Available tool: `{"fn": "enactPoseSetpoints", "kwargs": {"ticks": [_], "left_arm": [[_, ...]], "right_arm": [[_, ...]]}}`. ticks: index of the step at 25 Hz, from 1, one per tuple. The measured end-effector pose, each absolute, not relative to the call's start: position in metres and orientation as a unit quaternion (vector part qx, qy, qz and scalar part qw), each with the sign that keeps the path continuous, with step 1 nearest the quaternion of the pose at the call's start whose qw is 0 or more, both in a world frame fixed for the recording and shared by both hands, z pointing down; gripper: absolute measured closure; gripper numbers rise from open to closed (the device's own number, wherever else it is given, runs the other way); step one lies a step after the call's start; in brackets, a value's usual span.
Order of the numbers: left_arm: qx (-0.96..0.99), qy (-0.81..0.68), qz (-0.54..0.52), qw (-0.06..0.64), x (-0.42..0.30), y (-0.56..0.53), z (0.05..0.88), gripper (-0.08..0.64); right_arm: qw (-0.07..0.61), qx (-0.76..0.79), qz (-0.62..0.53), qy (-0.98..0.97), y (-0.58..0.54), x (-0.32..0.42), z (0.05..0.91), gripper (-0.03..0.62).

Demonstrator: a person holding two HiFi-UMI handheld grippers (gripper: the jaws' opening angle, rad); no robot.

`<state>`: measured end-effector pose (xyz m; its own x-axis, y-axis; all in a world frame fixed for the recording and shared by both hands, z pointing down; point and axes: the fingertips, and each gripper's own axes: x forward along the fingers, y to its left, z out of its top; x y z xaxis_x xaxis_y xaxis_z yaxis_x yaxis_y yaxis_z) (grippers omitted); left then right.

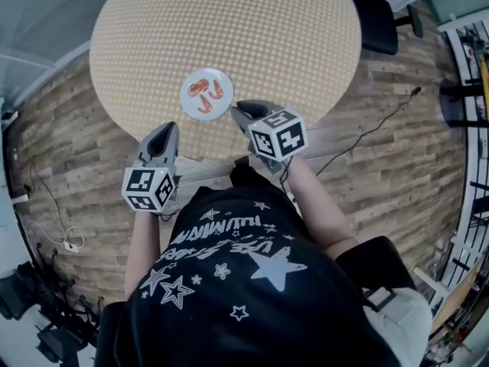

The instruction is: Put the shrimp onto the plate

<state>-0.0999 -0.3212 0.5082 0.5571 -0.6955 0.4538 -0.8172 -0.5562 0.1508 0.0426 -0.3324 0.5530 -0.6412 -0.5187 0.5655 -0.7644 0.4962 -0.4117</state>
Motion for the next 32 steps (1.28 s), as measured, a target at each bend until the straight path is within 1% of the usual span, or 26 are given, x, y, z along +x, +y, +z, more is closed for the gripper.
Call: {"fn": "enactPoseSetpoints", "kwargs": {"ticks": [7, 13, 19, 26, 32], "left_arm": [[0.885, -0.405, 0.161, 0.165, -0.106, -0.302, 0.509, 0.549], [0.898, -0.393, 0.133, 0.146, -0.106, -0.25, 0.476, 0.549], [0.911, -0.377, 0.109, 0.128, -0.108, -0.204, 0.456, 0.549], [0.922, -0.362, 0.089, 0.106, -0.125, -0.175, 0.435, 0.549], [0.931, -0.339, 0.082, 0.104, -0.135, -0.152, 0.429, 0.549]], "right_arm": [[0.175, 0.409, 0.324, -0.835, -0.311, 0.032, 0.542, 0.518], [0.164, 0.418, 0.304, -0.84, -0.253, 0.021, 0.507, 0.518], [0.154, 0.432, 0.292, -0.84, -0.206, 0.008, 0.491, 0.518], [0.135, 0.465, 0.283, -0.828, -0.175, 0.001, 0.479, 0.519], [0.123, 0.492, 0.285, -0.814, -0.149, -0.003, 0.474, 0.52]]}}
